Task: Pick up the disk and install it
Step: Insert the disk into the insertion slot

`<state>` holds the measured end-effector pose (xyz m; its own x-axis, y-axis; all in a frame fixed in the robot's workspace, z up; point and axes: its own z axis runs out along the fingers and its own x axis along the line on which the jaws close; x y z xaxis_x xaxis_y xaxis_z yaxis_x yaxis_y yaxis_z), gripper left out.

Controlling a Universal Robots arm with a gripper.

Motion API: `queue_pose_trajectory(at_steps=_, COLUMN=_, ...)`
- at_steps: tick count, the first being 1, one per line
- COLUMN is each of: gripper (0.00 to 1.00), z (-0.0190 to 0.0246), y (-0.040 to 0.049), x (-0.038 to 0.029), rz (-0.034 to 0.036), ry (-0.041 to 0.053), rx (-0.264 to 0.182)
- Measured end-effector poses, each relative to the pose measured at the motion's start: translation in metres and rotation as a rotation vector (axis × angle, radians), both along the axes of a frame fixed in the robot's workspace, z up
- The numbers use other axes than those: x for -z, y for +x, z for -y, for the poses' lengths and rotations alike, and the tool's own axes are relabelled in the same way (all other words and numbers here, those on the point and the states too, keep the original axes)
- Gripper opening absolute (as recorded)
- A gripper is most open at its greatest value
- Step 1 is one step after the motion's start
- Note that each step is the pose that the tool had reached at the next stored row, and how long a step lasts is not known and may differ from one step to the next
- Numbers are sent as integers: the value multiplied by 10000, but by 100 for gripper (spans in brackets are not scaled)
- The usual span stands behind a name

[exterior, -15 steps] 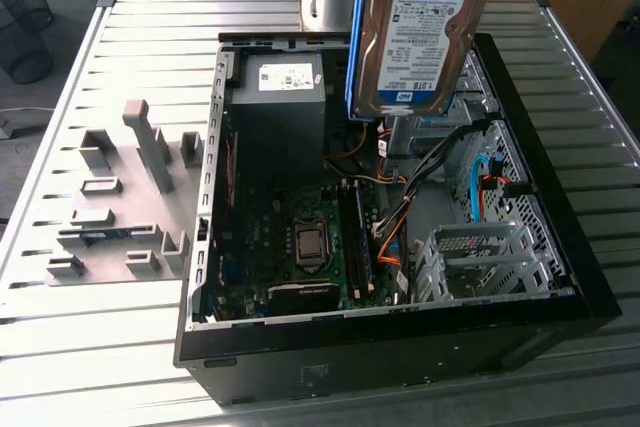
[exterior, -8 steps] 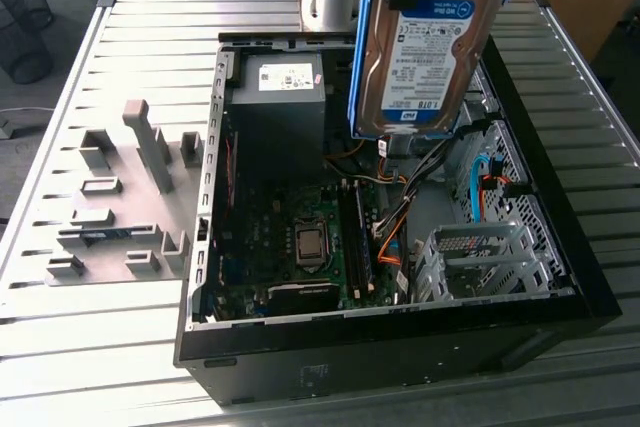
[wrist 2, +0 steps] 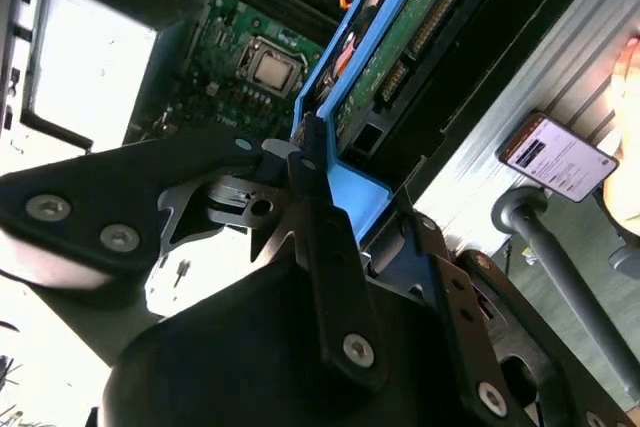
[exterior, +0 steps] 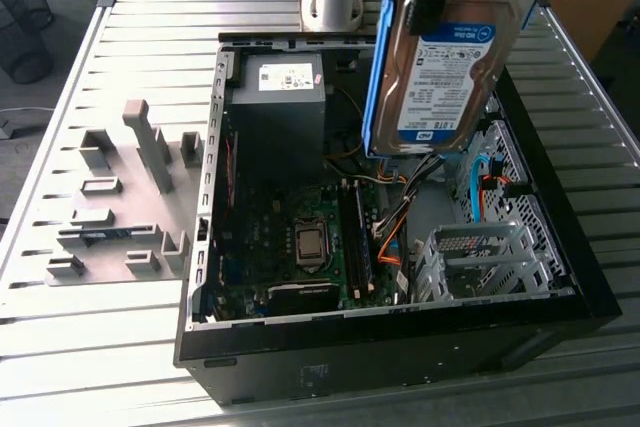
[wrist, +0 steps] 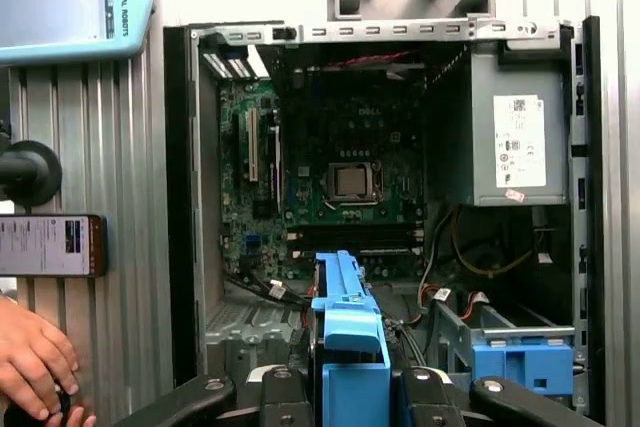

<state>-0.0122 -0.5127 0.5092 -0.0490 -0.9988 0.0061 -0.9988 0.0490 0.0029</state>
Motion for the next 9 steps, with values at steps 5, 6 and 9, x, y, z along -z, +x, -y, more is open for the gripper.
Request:
queue_pose_trajectory(at_steps=5, gripper=36, z=90, y=56, x=41, rz=0, ry=2, rx=-1)
queue_pose_trajectory(at_steps=6, gripper=36, z=128, y=60, x=53, rz=0, ry=3, rx=-1)
queue_pose_trajectory(at_steps=9, gripper=36, z=223, y=77, x=87, rz=0, ry=3, rx=0)
